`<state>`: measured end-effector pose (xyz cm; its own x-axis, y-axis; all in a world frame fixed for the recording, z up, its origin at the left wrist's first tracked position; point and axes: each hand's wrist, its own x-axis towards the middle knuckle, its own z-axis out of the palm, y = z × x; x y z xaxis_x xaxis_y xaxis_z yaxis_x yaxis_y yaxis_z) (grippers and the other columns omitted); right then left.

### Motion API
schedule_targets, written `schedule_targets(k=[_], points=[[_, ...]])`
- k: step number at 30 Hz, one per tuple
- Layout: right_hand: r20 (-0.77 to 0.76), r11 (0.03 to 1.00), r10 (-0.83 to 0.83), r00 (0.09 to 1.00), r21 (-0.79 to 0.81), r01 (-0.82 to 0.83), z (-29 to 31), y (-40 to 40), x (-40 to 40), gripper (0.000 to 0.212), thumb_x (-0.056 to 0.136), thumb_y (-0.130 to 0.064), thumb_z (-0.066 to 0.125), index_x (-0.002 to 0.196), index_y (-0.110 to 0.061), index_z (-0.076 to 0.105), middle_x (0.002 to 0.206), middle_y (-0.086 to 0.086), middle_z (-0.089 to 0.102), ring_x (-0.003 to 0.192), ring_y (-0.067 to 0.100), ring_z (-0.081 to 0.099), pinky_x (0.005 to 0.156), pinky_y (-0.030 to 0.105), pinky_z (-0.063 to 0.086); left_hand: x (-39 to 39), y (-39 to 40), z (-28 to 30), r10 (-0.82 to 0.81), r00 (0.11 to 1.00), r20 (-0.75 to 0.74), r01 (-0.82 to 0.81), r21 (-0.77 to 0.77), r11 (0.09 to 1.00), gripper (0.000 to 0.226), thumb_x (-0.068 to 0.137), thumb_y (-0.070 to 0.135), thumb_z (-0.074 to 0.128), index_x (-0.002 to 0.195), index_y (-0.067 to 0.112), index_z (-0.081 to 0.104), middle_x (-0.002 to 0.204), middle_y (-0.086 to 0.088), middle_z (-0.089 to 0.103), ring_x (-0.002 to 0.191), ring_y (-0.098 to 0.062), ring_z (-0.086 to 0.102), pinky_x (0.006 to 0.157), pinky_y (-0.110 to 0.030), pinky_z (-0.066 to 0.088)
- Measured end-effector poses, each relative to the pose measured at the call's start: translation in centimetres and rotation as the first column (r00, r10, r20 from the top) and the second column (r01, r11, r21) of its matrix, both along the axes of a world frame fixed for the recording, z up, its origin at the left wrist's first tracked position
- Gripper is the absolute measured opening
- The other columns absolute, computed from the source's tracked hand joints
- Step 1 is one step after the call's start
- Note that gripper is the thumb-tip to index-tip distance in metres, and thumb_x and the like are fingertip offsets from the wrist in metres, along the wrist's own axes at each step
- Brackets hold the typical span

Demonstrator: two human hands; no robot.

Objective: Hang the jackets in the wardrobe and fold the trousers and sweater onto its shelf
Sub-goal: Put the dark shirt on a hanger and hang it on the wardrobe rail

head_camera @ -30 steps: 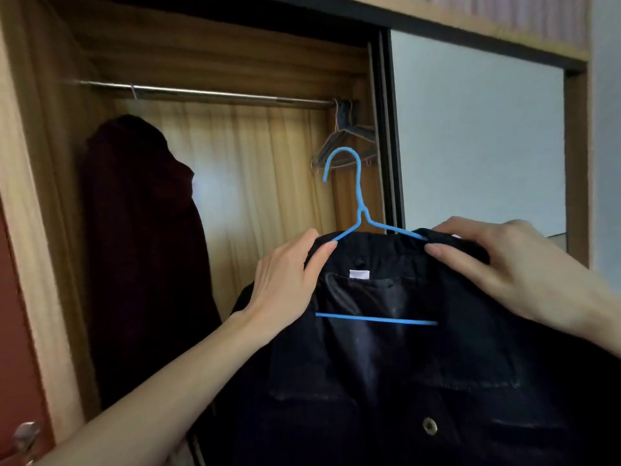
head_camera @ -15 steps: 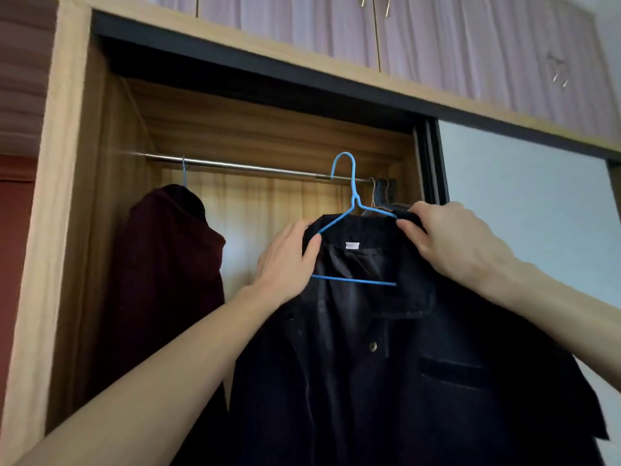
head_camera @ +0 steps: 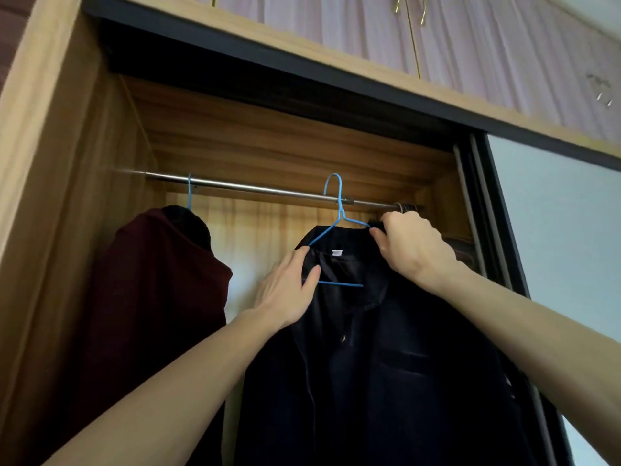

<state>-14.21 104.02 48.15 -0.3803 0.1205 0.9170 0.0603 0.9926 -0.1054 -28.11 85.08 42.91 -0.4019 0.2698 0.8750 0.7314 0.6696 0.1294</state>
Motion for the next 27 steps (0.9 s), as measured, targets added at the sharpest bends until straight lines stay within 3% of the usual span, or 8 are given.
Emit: schedule_targets(k=[7,12,15,22,27], points=[[-0.02,0.999,0.041,0.999,-0.015,-0.042,3.4,0.2,-7.2,0.034,0.107,-0.038,0.051,0.115,-0.007,0.064,0.117,0.022,0.062,0.108,0.049,0.063,0.079,0.047,0.049,-6.2,0.9,2.8,0.1,0.995,-0.029,-0.102,-0.064,0.993,0.06,0.109,0.053,0.034,0.161,0.027,0.024,0.165,0.006,0.033,0.145,-0.021,0.041,0.109,-0.04,0.041],[-0.066,0.995,0.091,0.994,-0.03,-0.094,6.9,1.2,-11.6,0.03,0.106,-0.036,0.054,0.111,-0.007,0.061,0.113,0.02,0.062,0.105,0.048,0.063,0.073,0.042,0.042,-10.8,1.1,5.5,0.28,0.96,0.013,-0.277,-0.1,0.956,0.064,0.108,0.054,0.034,0.162,0.023,0.017,0.167,-0.003,0.024,0.146,-0.031,0.036,0.112,-0.046,0.039],[-0.086,0.991,0.118,0.989,-0.047,-0.122,9.0,1.5,-13.9,0.029,0.105,-0.035,0.056,0.11,-0.008,0.061,0.116,0.021,0.063,0.107,0.048,0.062,0.075,0.042,0.042,-13.4,1.3,7.2,0.308,0.949,0.065,-0.302,-0.085,0.949,0.068,0.107,0.055,0.035,0.163,0.023,0.013,0.169,-0.005,0.017,0.148,-0.033,0.033,0.113,-0.05,0.039],[-0.065,0.978,0.185,0.981,-0.086,-0.19,10.3,2.1,-20.1,0.022,0.102,-0.03,0.058,0.112,-0.01,0.06,0.12,0.019,0.062,0.11,0.047,0.062,0.076,0.041,0.042,-18.3,1.7,9.1,0.261,0.96,0.099,-0.261,-0.008,0.965,0.067,0.107,0.055,0.037,0.162,0.023,0.017,0.162,-0.005,0.031,0.14,-0.031,0.045,0.106,-0.047,0.045],[-0.047,0.967,0.223,0.974,-0.113,-0.227,9.7,2.0,-22.4,0.026,0.101,-0.029,0.059,0.116,-0.008,0.063,0.124,0.022,0.064,0.115,0.048,0.061,0.079,0.04,0.041,-20.3,1.8,8.2,0.305,0.946,0.106,-0.299,-0.073,0.952,0.061,0.107,0.055,0.037,0.157,0.023,0.024,0.159,-0.005,0.034,0.137,-0.031,0.046,0.103,-0.044,0.045]])
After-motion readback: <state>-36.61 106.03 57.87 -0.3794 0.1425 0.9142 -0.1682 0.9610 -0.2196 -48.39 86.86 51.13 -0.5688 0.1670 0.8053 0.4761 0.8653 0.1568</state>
